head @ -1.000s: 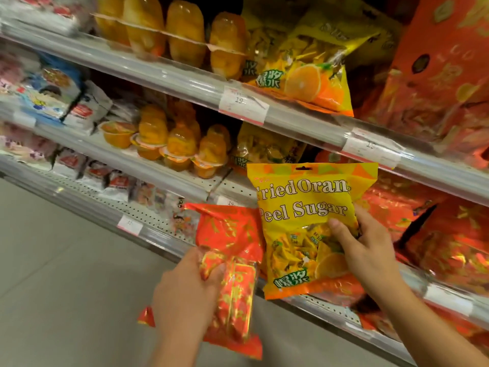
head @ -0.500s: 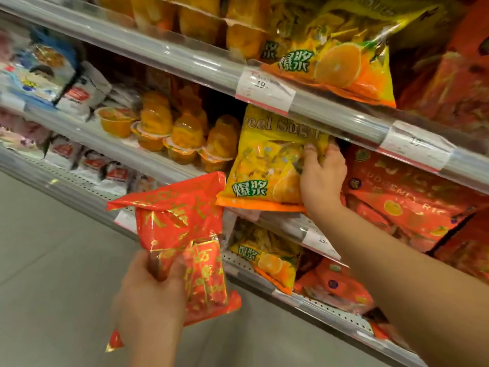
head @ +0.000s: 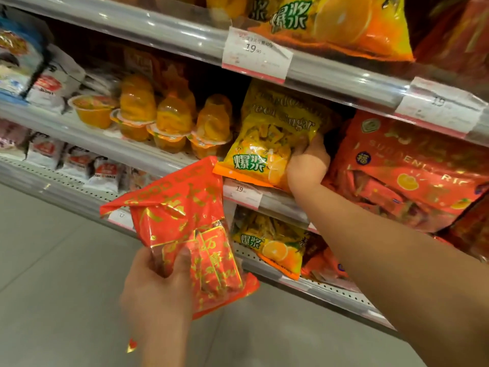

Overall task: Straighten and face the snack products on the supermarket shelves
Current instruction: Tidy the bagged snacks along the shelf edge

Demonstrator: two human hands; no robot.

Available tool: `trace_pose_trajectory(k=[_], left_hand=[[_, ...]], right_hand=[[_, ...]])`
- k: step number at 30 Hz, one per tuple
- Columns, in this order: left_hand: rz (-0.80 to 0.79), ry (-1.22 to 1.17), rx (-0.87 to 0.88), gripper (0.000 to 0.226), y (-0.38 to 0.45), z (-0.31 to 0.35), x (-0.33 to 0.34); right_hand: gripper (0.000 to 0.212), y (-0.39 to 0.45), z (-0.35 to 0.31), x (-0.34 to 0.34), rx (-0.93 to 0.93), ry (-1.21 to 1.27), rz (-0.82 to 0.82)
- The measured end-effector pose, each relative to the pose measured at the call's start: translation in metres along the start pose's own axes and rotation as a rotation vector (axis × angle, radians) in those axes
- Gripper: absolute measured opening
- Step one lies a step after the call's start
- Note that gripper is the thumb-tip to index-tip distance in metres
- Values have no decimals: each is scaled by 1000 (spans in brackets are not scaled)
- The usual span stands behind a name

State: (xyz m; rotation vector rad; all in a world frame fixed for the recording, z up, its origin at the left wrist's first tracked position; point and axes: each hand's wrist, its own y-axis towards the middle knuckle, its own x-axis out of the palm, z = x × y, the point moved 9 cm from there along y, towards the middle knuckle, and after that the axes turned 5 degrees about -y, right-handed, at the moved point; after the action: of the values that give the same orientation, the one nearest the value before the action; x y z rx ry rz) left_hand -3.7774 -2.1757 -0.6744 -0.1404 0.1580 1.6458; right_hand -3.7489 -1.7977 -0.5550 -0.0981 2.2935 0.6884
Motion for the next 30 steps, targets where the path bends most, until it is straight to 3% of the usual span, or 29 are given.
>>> trace_pose_trajectory(k=[7,13,16,18,20,22,25,27,28,30], left_hand=[[71,-135,-88,29,3,-14,-3],[146,-176,65,23,7,0,-11],[186,-260,105,20,1,8,-11],[191,-326,72,21,-4,9,-8],[142,-347,58,25,-6,11,1],[31,-322,86,27,-10,19,17],[-138,-264,166,27,-25,41,36],[-215,-240,210,25,-37,54,42],[-256,-231,235,27,-47,61,46],[-343,-227,291,33,-66,73,54]], right_hand=[[40,6,-5,6,-176,-104,-84],[42,-20,-3,-6,-244,-20,-208],[55,-77,-1,-47,-453,51,-139],[37,-116,12,-57,-514,116,-223],[16,-149,23,-42,-319,220,-590],[30,-171,39,-32,-125,302,-811],[41,-173,48,-56,-165,254,-839],[45,-176,59,-67,-38,445,-961],[51,-181,65,-69,16,504,-994],[79,-183,81,-72,9,481,-913]])
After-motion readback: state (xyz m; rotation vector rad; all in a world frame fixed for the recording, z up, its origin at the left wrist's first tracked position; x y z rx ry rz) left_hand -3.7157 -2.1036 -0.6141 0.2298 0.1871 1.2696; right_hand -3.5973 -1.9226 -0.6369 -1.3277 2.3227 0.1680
